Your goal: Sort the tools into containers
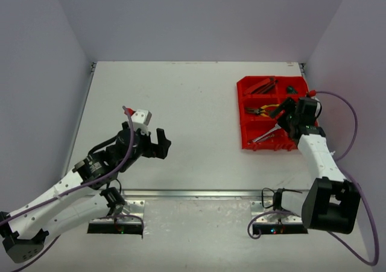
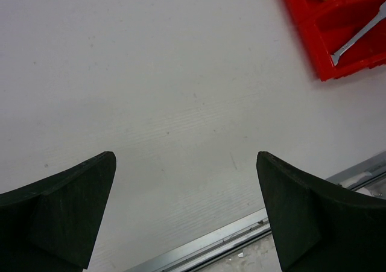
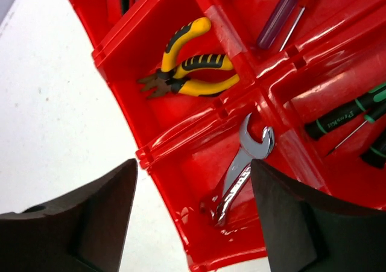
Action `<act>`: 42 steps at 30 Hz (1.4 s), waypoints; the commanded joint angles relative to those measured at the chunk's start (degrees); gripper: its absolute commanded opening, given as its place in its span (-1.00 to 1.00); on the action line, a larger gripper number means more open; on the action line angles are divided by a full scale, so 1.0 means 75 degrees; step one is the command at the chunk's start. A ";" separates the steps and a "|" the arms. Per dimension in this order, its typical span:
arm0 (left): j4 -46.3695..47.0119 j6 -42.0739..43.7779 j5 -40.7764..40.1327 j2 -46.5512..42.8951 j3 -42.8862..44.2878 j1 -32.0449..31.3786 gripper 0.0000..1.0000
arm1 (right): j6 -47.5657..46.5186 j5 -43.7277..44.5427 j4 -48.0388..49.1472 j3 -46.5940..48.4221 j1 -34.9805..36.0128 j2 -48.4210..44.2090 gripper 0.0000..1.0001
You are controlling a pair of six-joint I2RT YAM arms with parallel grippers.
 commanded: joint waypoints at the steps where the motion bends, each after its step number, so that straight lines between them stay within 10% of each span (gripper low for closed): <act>1: 0.0088 -0.0160 -0.0925 -0.0066 0.0186 -0.0043 1.00 | -0.0228 -0.0105 -0.0489 0.0532 -0.0003 -0.0981 0.98; 13: -0.0945 -0.1585 -0.4018 -0.0723 0.0659 0.0180 1.00 | -0.2365 -0.0604 -0.3661 0.2975 0.0924 -0.1567 0.98; 26: -0.1236 -0.1746 -0.5182 -0.1097 0.0574 0.0189 1.00 | -0.4052 0.0019 -0.3964 0.1797 0.2258 -0.4914 0.98; 42: -0.0475 -0.1091 -0.4503 -0.2141 0.0147 0.0519 1.00 | -0.4093 0.0362 -0.5474 0.2178 0.2301 -0.6217 0.98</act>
